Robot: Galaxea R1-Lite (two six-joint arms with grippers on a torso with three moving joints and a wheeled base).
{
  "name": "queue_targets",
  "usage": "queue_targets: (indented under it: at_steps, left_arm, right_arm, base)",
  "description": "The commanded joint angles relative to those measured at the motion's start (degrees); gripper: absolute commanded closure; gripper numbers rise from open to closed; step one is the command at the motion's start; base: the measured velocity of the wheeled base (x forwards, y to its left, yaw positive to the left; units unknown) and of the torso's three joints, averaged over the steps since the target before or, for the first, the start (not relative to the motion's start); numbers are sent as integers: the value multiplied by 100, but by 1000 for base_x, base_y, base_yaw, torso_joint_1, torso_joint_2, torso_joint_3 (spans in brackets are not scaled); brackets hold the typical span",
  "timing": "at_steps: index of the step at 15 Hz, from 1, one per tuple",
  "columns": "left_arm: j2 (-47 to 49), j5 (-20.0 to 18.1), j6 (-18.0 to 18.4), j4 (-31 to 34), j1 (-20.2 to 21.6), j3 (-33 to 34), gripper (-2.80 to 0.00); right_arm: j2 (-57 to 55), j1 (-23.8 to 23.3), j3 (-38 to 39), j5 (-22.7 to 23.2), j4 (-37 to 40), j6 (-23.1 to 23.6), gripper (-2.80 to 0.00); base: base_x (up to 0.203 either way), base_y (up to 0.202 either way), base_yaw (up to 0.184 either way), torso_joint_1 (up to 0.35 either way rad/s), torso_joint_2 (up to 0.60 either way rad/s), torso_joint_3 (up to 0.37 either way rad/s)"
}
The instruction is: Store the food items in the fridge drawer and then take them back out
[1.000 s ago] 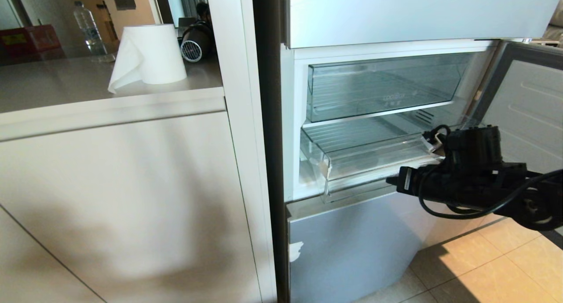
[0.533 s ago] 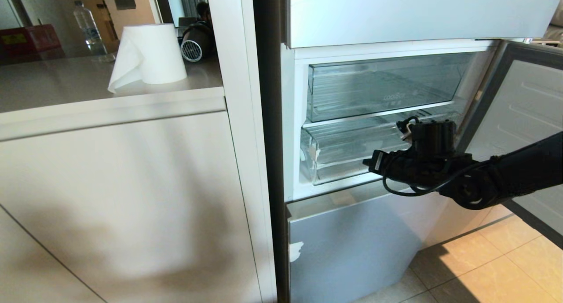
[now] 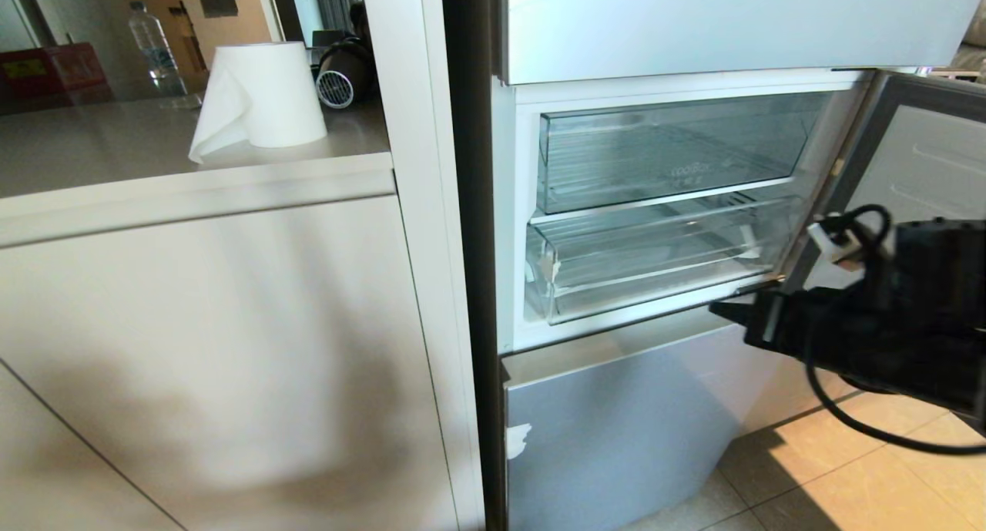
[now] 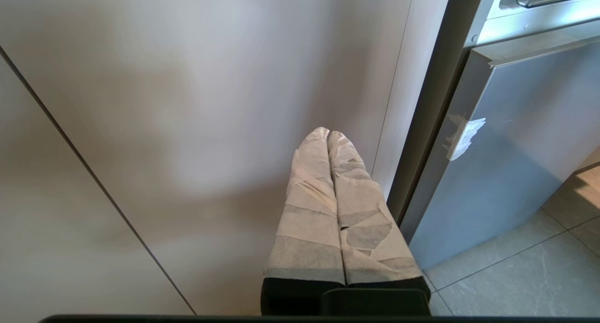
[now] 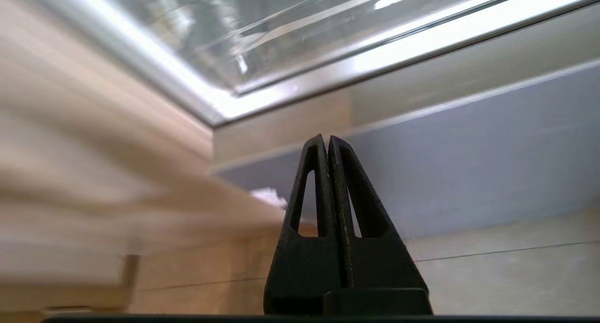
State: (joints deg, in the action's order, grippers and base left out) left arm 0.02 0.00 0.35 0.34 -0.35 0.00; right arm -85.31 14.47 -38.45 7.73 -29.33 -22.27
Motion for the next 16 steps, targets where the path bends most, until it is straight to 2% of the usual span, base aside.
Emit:
queue_targets:
  at_steps: [1,4,6,9,10,12,16]
  left_arm:
    - [-2,0,0,1,0,0,0]
    - [-2,0,0,1,0,0,0]
    - [-2,0,0,1,0,0,0]
    - [-2,0,0,1,0,0,0]
    - [-2,0,0,1,0,0,0]
    - [-2,0,0,1,0,0,0]
    - [-2,0,-9,-8,0,0,0]
  right_arm:
    - [2281,-15,723,-131,286,234,0]
    - [4823,-470,2081,-520,905,1135,0]
    - [6157,-1119,3038,-499,1249,1702,0]
    - [6975,-1734,3739,-367,2420,1987,0]
    - [7042,-1695,3786,-348,2706,1984,0]
    - [7265,-1240,3822,-348,2679,2005,0]
    - [8515,-1361,3842,-513,2659,2135,0]
  base:
    - [0,0,0,0,0,0]
    - [0,0,0,0,0,0]
    - [0,0,0,0,0,0]
    - [0,0,0,0,0,0]
    - [0,0,0,0,0,0]
    - [0,0,0,0,0,0]
    - [0,0,0,0,0,0]
